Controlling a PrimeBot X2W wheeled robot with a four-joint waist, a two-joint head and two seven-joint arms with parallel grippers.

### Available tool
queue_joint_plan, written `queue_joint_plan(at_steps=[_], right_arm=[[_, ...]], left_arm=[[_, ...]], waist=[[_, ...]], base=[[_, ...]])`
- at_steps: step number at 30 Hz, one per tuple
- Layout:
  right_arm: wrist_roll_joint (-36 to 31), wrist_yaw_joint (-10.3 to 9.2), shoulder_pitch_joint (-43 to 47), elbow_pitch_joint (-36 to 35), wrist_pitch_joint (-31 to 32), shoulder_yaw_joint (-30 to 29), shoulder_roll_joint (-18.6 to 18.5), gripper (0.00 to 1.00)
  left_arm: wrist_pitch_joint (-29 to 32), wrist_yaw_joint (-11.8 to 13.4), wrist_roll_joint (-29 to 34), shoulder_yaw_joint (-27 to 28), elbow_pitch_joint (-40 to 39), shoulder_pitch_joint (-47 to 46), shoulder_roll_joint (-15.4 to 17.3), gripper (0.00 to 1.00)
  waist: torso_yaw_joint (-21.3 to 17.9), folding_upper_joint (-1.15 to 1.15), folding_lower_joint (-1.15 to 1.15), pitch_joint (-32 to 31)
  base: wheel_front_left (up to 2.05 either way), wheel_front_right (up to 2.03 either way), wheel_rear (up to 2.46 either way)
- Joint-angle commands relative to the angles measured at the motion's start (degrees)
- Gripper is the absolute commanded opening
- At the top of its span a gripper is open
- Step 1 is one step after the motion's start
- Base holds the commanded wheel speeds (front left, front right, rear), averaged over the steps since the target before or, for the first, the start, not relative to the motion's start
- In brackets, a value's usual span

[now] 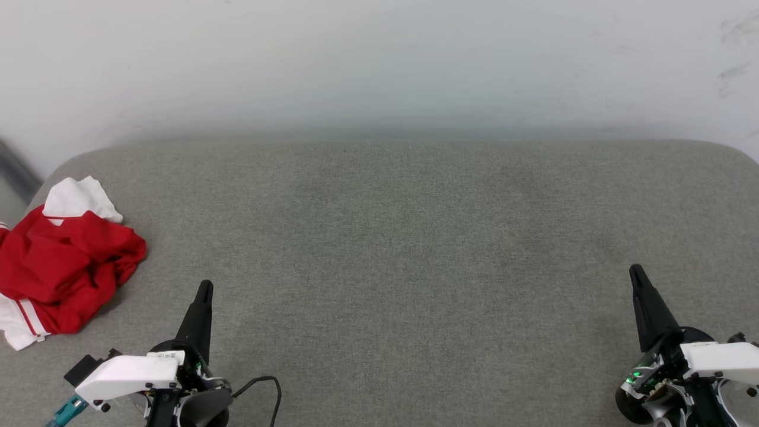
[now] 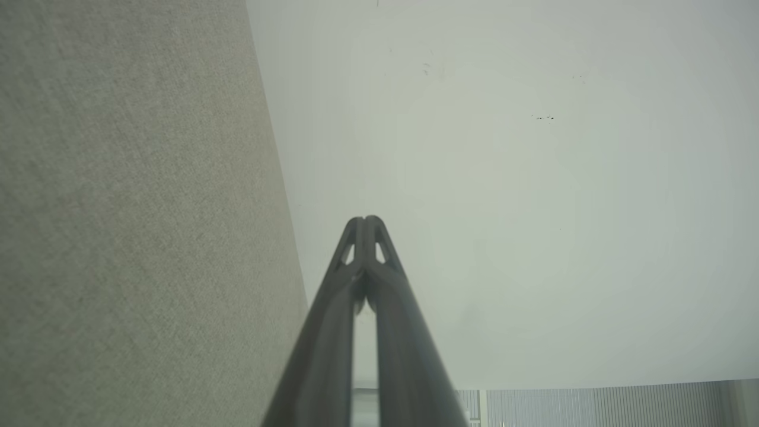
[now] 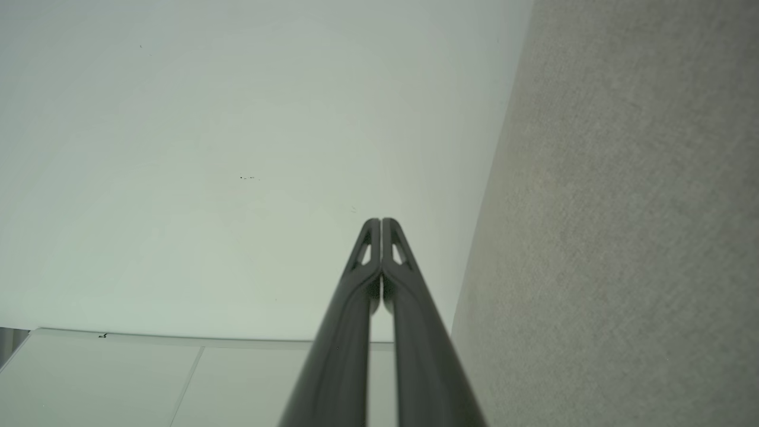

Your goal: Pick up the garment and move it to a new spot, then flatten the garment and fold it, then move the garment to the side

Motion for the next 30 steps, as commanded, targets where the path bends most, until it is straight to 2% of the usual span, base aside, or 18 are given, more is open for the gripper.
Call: queue_joint_plan(at_steps=[1,30], right_arm=[[-0.4,0.00,-0.7,0.1,0.1,-0.1,0.2,0.00],[-0.3,0.00,-0.7,0.1,0.1,0.0,0.2,0.00]], left_arm=[[0.3,-0.1,0.2,0.2,0.0,-0.5,-0.1,0.00],[0.2,-0.1,0.2,0.2,0.0,-0.5,-0.1,0.00]], waist=[[0.0,0.00,0.00,0.0],[0.0,0.00,0.00,0.0]], base=[[0.00,0.00,0.00],[0.00,0.00,0.00]])
